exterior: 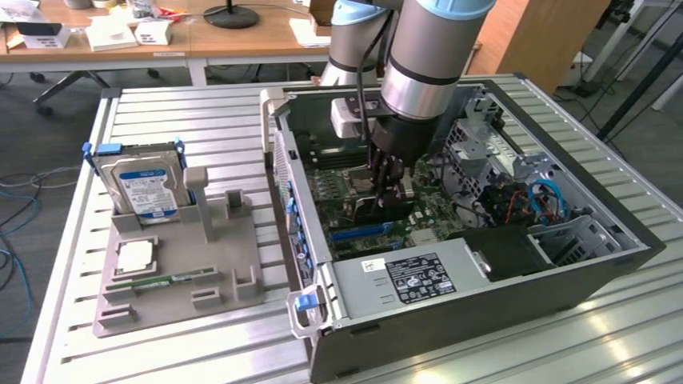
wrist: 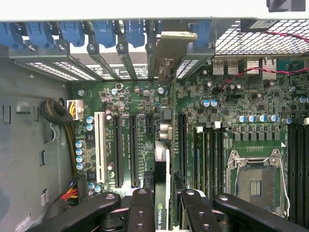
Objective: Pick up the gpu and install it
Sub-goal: 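Insert the gpu into the slot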
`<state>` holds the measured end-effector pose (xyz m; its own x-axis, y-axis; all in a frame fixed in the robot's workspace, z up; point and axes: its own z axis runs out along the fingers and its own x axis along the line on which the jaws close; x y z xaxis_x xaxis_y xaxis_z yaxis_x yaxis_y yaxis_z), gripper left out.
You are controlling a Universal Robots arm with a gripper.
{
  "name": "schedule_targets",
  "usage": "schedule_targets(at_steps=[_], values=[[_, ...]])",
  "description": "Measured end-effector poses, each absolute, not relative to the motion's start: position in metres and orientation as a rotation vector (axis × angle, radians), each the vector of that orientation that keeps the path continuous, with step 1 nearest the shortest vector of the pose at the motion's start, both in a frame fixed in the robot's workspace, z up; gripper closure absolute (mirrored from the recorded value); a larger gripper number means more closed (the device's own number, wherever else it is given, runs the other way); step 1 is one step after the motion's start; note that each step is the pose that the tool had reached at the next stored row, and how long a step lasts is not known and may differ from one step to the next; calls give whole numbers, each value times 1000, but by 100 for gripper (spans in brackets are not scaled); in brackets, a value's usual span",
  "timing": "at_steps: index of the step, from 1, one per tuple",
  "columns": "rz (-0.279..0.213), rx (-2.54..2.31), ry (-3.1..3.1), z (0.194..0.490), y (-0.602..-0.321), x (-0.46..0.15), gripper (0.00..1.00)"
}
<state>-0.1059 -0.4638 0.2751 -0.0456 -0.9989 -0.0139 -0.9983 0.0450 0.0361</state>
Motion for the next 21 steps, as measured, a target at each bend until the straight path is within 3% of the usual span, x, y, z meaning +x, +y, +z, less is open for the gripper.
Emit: schedule_targets(at_steps=[21], values=[[-51, 2163, -2262, 272, -464, -105, 74]])
